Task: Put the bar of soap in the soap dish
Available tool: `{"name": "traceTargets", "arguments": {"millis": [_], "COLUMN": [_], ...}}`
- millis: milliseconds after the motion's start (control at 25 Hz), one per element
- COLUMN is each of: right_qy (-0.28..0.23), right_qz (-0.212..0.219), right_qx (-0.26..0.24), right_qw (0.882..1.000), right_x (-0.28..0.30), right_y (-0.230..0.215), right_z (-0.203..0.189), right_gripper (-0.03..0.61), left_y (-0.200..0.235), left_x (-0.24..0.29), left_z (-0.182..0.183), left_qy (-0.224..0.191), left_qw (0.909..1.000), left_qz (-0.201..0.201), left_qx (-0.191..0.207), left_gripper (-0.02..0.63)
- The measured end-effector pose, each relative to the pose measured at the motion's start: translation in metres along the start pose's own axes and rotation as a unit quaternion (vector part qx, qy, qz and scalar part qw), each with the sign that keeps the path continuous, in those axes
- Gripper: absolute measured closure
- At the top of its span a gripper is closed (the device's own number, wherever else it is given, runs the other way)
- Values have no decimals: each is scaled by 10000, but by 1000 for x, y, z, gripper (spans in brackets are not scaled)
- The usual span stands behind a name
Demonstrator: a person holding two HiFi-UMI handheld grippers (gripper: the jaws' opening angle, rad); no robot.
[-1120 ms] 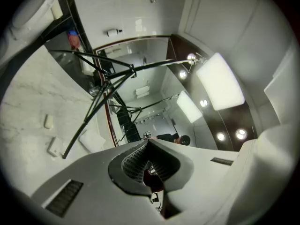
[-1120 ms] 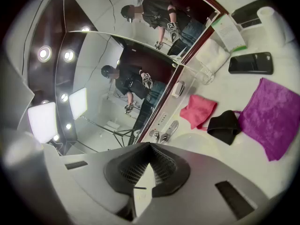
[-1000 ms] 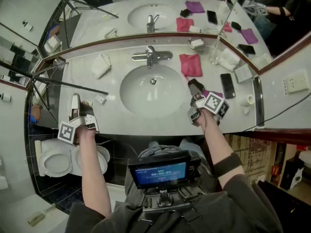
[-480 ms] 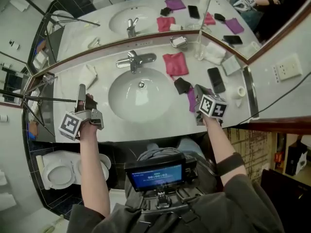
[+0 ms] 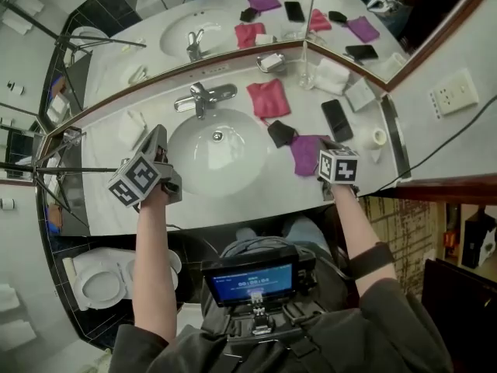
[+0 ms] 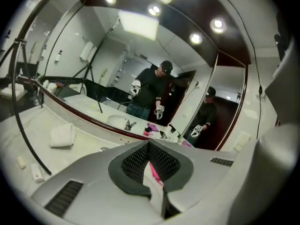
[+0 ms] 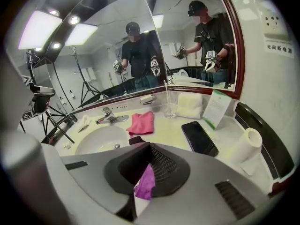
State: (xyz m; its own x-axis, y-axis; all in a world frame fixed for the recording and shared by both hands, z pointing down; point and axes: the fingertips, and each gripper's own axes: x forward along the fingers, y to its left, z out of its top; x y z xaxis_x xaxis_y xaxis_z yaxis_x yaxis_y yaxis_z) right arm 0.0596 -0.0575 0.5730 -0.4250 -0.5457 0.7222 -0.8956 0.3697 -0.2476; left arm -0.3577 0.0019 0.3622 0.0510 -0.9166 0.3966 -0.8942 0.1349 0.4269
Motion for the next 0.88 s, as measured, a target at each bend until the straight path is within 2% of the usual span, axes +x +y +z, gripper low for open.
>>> {"name": "traceTargets", "arguments": {"millis": [160, 400, 560, 880], "right_qy": [403, 618, 708, 779], "right_qz": [-79, -97, -80, -2], "right_qx": [57, 95, 71, 154], "right_qw": [9991, 9980, 9974, 9968], "right_x": [-3, -9, -12, -18], "right_y": [-13, -27, -34, -48], "right_z": [-13, -23, -29, -41], "right_gripper": [558, 558, 558, 558], "left_y": [-11, -34, -46, -46], "left_x": [16, 38, 51, 55], "left_z": [-24, -65, -100, -175], "left_qy": [613, 1165, 1452, 2136], "left_qw": [9946, 9793, 9736, 9633], "left_qz": [402, 540, 490, 608], "left_qx": [735, 1568, 1692, 1504], "left_gripper": [609, 609, 609, 609]}}
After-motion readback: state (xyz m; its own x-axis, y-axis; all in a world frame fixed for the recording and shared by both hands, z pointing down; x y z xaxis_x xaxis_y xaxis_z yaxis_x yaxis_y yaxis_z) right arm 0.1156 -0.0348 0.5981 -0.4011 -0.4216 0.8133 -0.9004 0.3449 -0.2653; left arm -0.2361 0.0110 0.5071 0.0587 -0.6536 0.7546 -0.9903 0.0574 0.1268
